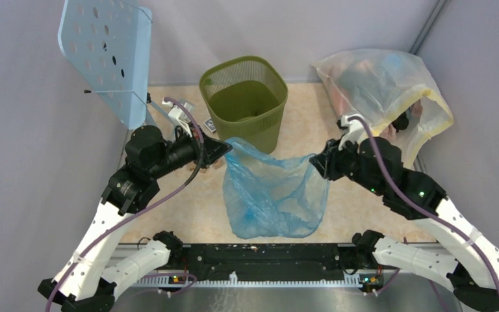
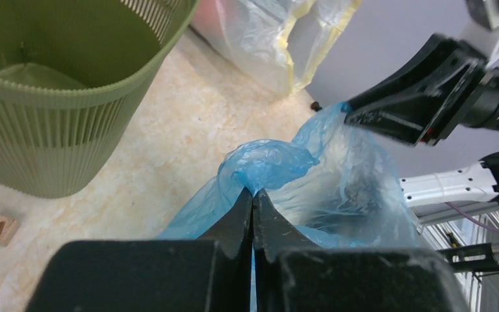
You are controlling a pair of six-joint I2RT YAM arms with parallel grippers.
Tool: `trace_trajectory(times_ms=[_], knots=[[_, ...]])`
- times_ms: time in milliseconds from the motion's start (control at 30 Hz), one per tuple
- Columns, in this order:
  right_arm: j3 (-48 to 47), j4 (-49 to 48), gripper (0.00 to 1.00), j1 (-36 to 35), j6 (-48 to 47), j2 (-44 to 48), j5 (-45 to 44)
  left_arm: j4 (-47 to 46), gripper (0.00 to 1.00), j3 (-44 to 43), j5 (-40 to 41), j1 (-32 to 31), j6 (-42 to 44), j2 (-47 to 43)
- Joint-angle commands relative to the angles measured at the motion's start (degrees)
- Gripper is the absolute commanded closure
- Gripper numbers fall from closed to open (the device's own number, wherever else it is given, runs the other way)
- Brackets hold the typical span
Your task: Put the trash bags into the trash bin
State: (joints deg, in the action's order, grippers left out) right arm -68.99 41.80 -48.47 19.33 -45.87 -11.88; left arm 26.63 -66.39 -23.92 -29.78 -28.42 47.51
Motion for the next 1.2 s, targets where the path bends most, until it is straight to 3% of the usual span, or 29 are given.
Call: trace_trajectory(times_ms=[0,167,300,600,867,1000,1167], knots=[[6.9,-2.5,0.71,0.4,2.4,0.6,3.7,-2.5,1.0,1.4,5.3,-0.1,-0.7,0.2],[12.3,-4.3,0.33,0.4,5.1,1.4,6.3,-2.6,1.0,0.9,6.9,-0.1,0.2,0.3],[15.8,-5.1,0.21,0.4,6.0,2.1,6.9,-2.8,1.0,0.5,6.6,-0.1,0.6,0.3],[28.9,-17.8,0.2,0.4,8.1,4.8,18.9,-1.8,1.0,0.4,7.7,-0.1,1.2,0.7],[37.6,-33.1,0.16,0.4,4.9,2.3,21.2,-0.5,1.0,-0.1,8.5,-0.1,2.0,0.7],[40.1,-44.0,0.24,0.4,5.8,-0.3,25.0,0.3,1.0,-0.6,8.9,-0.1,2.3,0.5],[39.8,-50.3,0.42,0.3,6.8,-4.3,26.7,1.4,1.0,-1.1,9.6,0.0,2.9,0.2]])
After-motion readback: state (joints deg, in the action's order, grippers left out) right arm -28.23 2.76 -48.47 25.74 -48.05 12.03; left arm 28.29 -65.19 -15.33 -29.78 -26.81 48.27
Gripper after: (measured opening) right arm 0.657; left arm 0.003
